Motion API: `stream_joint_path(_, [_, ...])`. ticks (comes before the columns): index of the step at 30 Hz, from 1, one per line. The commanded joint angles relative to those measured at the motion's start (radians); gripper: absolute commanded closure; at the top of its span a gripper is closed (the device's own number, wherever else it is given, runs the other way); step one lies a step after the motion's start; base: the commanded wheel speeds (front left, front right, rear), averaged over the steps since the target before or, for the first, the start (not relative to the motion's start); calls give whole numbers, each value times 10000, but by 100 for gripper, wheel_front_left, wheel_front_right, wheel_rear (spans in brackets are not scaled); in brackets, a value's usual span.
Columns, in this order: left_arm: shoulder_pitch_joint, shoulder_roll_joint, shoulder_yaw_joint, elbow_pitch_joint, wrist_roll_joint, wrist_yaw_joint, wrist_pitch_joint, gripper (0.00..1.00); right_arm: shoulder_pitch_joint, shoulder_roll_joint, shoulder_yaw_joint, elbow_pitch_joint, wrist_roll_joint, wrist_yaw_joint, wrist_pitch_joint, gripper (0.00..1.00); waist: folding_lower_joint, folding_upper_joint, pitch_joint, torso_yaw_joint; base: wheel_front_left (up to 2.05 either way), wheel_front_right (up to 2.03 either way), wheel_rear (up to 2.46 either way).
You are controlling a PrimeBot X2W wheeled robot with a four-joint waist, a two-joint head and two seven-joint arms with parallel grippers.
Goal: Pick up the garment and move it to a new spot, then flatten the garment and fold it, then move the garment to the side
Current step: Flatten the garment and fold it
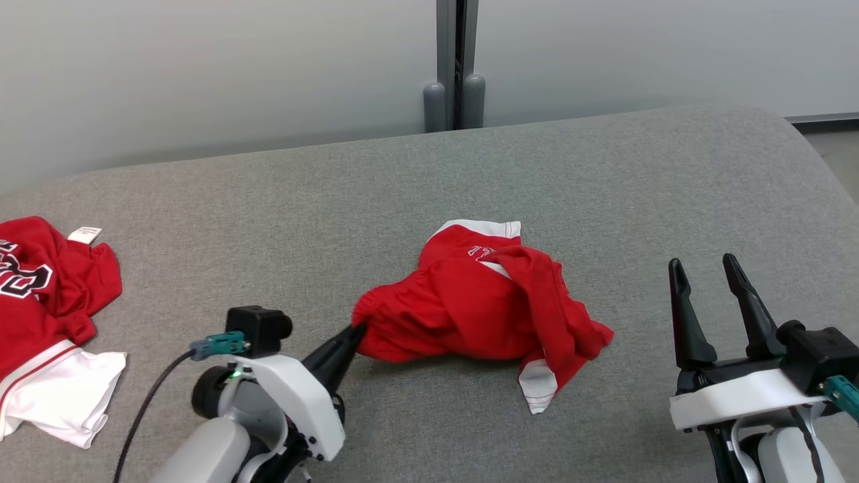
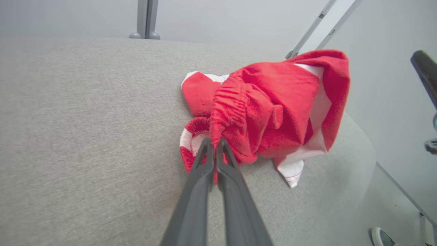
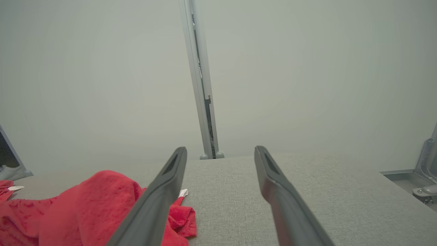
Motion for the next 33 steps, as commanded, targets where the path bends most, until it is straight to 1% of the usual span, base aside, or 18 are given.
stream_joint_path(1, [94,249,239,-68,-15,255,-134,100,129,-19,11,84,-48,23,-47,0,0,0,-51,98,0,0,0])
stream_joint_path(2, [197,483,416,-81,137,540,-251,100,116,-23,49,98,-37,23,-47,0,0,0,-49,150,0,0,0])
stream_joint_path(5, [204,829,559,-85,431,890,-463,100,90,-45,134,174,4,23,-47,0,0,0,20,208,0,0,0])
stream_joint_path(12, [532,1328,880,282,657,1196,-1104,100,-40,-122,172,246,54,23,-47,0,0,0,260,236,0,0,0])
stream_joint_path(17, [849,1416,1280,926,329,1456,-1303,100,-107,-217,182,368,92,23,-46,0,0,0,366,283,0,0,0])
stream_joint_path(20, [866,1360,1343,1243,253,1508,-1379,100,-129,-264,214,424,104,23,-47,0,0,0,359,349,0,0,0])
stream_joint_path(21, [875,1313,1334,1317,238,1486,-1426,83,-118,-283,222,443,102,23,-47,0,0,0,337,380,0,0,0])
stream_joint_path(22, [895,1270,1313,1391,219,1453,-1445,55,-109,-294,239,471,101,23,-47,0,0,0,307,413,0,0,0])
stream_joint_path(23, [899,1242,1301,1453,214,1446,-1475,0,-102,-296,253,494,98,23,-47,0,0,0,270,447,0,0,0])
stream_joint_path(26, [915,1220,1277,1523,246,1449,-1580,0,-65,-287,309,569,88,23,-47,0,0,0,142,537,0,0,0])
stream_joint_path(29, [936,1306,1287,1336,382,1572,-1751,0,7,-272,348,630,88,23,-47,0,0,0,-10,612,0,0,0])
stream_joint_path(33, [1032,1556,1333,755,666,1918,-1942,0,136,-242,378,682,78,23,-46,0,0,0,-202,692,0,0,0])
